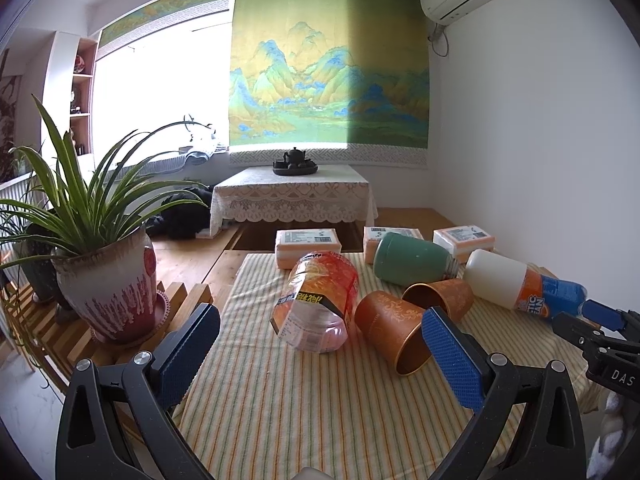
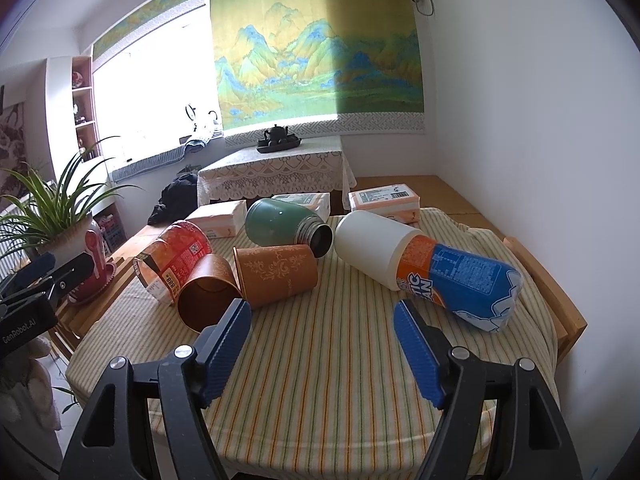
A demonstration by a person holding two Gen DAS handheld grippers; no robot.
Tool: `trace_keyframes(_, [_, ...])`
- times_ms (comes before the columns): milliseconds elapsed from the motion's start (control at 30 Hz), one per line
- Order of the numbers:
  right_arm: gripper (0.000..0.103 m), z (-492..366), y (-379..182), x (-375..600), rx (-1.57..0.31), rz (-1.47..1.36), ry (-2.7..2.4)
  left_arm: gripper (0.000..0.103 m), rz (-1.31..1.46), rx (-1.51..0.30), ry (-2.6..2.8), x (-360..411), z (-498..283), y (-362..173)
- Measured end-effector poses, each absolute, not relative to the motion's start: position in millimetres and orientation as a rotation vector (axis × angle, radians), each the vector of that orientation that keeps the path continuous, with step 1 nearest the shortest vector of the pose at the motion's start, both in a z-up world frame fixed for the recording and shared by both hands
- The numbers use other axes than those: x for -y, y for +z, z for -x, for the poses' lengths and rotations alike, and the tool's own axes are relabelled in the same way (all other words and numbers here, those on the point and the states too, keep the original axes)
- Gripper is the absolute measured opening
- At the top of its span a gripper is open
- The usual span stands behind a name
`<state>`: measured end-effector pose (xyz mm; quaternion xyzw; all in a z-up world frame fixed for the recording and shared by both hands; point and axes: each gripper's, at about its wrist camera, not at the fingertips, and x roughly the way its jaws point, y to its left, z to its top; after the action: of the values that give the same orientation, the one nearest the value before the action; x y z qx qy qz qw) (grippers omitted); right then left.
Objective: Flip cup upside down
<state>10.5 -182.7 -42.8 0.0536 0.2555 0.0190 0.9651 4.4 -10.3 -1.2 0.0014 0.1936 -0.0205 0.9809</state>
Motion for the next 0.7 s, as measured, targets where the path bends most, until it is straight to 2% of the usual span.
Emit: trace_keyframes(700, [0.071,-11.7,-42.9,191.7,-0.511,-0.119,0.027,0.102,-0.007,-0.394,-0.058,16.1,-9.7,-1.9])
